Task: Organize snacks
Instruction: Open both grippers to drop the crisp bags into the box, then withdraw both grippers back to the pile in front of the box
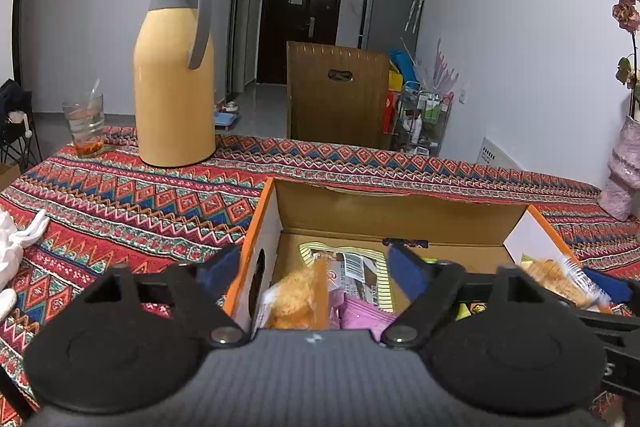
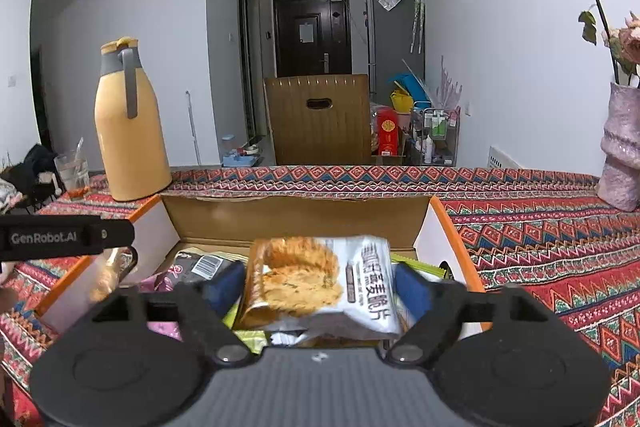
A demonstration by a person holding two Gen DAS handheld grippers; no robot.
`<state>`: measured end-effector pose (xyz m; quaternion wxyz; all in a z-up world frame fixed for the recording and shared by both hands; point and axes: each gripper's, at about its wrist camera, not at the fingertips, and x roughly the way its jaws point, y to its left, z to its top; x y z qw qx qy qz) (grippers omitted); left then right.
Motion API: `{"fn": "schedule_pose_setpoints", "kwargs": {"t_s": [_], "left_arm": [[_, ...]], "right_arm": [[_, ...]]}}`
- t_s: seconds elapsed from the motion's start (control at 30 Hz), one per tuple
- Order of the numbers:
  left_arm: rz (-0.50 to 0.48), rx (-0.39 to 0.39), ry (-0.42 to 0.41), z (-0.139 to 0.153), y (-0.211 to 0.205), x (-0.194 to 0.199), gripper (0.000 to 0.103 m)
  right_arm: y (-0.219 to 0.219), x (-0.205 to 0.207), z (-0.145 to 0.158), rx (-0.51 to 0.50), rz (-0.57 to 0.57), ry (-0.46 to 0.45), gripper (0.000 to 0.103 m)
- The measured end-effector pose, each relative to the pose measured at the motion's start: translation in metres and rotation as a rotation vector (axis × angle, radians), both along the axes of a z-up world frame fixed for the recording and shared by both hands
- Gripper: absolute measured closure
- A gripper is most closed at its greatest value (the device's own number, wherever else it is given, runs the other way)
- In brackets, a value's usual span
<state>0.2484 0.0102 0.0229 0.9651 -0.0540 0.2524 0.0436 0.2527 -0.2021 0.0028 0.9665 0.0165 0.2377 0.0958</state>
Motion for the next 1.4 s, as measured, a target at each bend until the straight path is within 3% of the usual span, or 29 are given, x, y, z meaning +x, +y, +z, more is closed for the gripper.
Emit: {"fn": "schedule_pose_setpoints", "kwargs": {"t_s": [0.1, 0.87, 1.1, 1.4], "left_arm": [[0.007, 0.005, -0.012, 0.001, 0.000, -0.003, 0.000], [0.010, -0.010, -0.036, 0.017, 0.003, -0.021, 0.000], [0.016, -0.041, -0.049, 0.033, 0.013, -0.041, 0.000], [0.031, -0.016, -0.024, 0.036, 0.026, -0.078, 0.000]], "right_arm": [[-0.004, -0.003, 0.002, 0.011, -0.013, -0.012, 0.003], [-0.007, -0.015, 0.014, 0.010, -0.033, -0.031, 0.000], [-0.002, -0.034, 0.030, -0.022, -0.011, -0.069, 0.000], [-0.007, -0.071, 0.032, -0.049, 0.002, -0.060, 0.000]]}}
